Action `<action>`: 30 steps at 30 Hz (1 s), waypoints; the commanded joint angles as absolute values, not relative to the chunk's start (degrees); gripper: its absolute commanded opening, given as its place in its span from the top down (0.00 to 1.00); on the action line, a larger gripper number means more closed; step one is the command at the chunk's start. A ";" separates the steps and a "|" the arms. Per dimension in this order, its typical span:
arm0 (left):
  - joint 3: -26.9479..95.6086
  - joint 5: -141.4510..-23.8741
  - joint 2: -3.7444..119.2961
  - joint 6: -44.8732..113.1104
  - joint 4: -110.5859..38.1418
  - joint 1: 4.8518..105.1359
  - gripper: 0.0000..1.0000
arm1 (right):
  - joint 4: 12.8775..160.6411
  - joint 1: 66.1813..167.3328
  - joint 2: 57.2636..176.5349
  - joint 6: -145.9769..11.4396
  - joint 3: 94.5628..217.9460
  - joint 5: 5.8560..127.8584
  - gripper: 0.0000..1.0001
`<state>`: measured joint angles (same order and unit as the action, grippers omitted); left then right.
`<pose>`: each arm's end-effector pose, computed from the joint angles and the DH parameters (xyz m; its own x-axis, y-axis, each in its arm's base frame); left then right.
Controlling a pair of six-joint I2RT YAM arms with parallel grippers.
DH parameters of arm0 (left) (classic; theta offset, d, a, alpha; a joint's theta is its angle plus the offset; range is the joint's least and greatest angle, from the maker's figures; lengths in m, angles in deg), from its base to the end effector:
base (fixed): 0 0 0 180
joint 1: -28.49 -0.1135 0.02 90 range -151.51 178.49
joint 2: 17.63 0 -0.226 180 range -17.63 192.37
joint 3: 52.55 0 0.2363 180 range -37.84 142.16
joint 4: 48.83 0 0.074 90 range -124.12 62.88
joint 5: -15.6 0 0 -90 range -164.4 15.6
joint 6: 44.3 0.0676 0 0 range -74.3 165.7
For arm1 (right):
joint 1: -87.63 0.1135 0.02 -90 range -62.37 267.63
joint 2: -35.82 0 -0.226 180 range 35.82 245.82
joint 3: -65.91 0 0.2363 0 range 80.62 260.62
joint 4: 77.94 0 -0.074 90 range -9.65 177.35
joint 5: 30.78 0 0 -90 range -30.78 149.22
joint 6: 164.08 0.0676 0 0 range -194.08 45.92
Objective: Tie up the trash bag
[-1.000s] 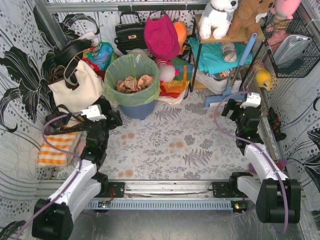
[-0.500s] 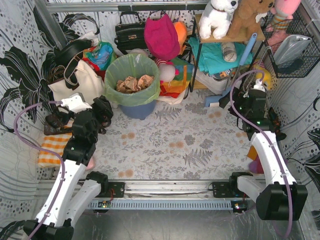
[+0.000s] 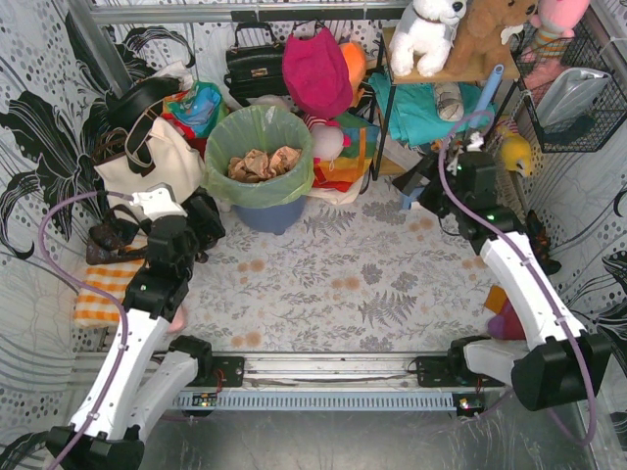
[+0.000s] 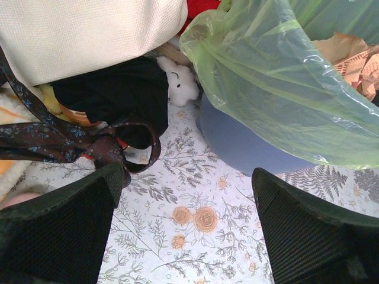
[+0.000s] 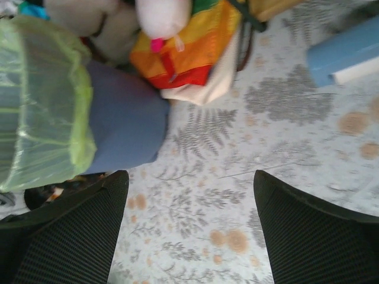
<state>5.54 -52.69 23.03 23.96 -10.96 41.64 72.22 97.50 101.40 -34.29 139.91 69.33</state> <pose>0.2026 -0.0217 0.2838 -0.2691 -0.2905 -0.9182 -0.2432 0.9430 -0.2271 0.2848 0.0616 0.3026 -0.4875 0.5547 -0.6743 -0.0231 0.7638 0.6450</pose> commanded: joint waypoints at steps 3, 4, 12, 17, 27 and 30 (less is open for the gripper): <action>4.32 -55.51 20.78 25.86 -14.53 41.95 0.02 | 73.92 108.68 107.26 -25.90 147.79 61.79 0.18; 4.27 -55.42 20.68 25.88 -14.67 42.01 0.02 | 74.39 110.39 108.26 -25.31 148.91 60.74 0.20; 4.13 -51.35 19.05 25.16 -14.56 41.99 0.02 | 77.71 119.70 115.65 -19.67 155.68 53.96 0.25; 3.72 -50.94 18.46 25.04 -15.08 42.01 0.02 | 78.10 123.89 121.63 -18.99 161.99 52.25 0.28; 9.16 -50.87 20.74 23.43 -11.36 42.01 0.02 | 72.78 126.92 131.76 -19.56 174.90 48.76 0.44; 16.32 -50.20 25.54 20.08 -5.64 42.00 0.02 | 72.42 126.91 134.45 -20.38 177.93 48.87 0.46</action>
